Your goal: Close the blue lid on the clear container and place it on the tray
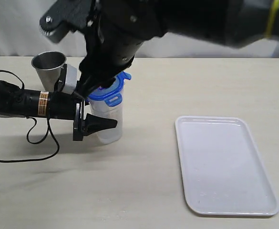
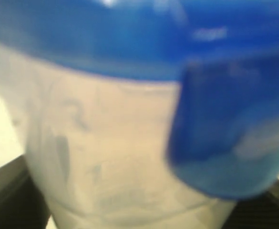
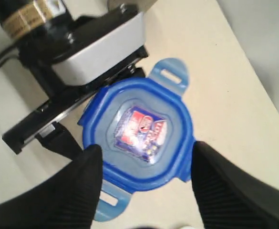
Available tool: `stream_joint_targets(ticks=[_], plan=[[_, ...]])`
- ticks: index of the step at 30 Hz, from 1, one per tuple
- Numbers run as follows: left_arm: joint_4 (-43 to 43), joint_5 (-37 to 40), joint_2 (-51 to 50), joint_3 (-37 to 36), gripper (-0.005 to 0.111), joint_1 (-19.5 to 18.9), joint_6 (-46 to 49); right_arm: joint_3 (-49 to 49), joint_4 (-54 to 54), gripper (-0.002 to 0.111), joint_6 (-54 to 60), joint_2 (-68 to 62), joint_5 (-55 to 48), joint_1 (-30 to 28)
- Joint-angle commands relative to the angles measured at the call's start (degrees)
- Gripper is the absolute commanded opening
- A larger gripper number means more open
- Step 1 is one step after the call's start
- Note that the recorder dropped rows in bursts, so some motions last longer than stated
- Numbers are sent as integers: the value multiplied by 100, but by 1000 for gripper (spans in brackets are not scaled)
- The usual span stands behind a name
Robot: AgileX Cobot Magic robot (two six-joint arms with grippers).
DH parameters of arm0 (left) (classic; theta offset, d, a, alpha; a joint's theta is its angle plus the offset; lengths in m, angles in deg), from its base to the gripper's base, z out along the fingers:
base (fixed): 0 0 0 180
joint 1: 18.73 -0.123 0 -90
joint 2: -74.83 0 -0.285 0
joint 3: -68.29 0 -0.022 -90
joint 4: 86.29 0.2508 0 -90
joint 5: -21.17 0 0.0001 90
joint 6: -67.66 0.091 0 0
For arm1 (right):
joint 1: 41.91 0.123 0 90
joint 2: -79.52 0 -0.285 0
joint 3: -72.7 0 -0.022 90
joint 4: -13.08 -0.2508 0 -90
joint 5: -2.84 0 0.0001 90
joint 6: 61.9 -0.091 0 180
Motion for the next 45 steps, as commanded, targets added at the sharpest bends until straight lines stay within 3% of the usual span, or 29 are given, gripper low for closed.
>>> stream_joint_targets(ticks=[1,4,8,11,15,22,29,32,36,38,41,43,45], plan=[[220,-96,-42,-31,0,-211,61,-8,-466,53,-786,476,39,-348],[281,-96,-42,-31,0,-309,61,-46,-1374,53,-716,532,20,-747],[281,-96,-42,-31,0,-309,61,-150,-3060,53,352,283,111,-1241],[309,-96,-42,-31,0,-309,61,-137,-3703,53,815,27,404,-1445],[331,-96,-42,-31,0,-309,61,-137,-3517,53,702,-168,918,-1466],[299,-96,-42,-31,0,-309,61,-137,-3479,38,772,-516,981,-1463],[300,-96,-42,-31,0,-309,37,-137,-3405,39,747,-872,980,-1556],[300,-96,-42,-31,0,-309,37,-137,-3523,53,786,-1063,953,-1567],[300,-96,-42,-31,0,-309,36,-137,-3764,49,969,-1236,755,-1580],[300,-96,-42,-31,0,-309,11,-128,-3992,47,1130,-1325,589,-1613],[323,-96,-42,-31,0,-309,11,153,-5493,47,2052,-1603,-458,-1963],[323,-96,-42,-31,0,-309,11,189,-6043,47,2274,-1715,-610,-2131],[323,-96,-42,-31,0,-309,11,189,-6137,47,2294,-1853,-765,-2226]])
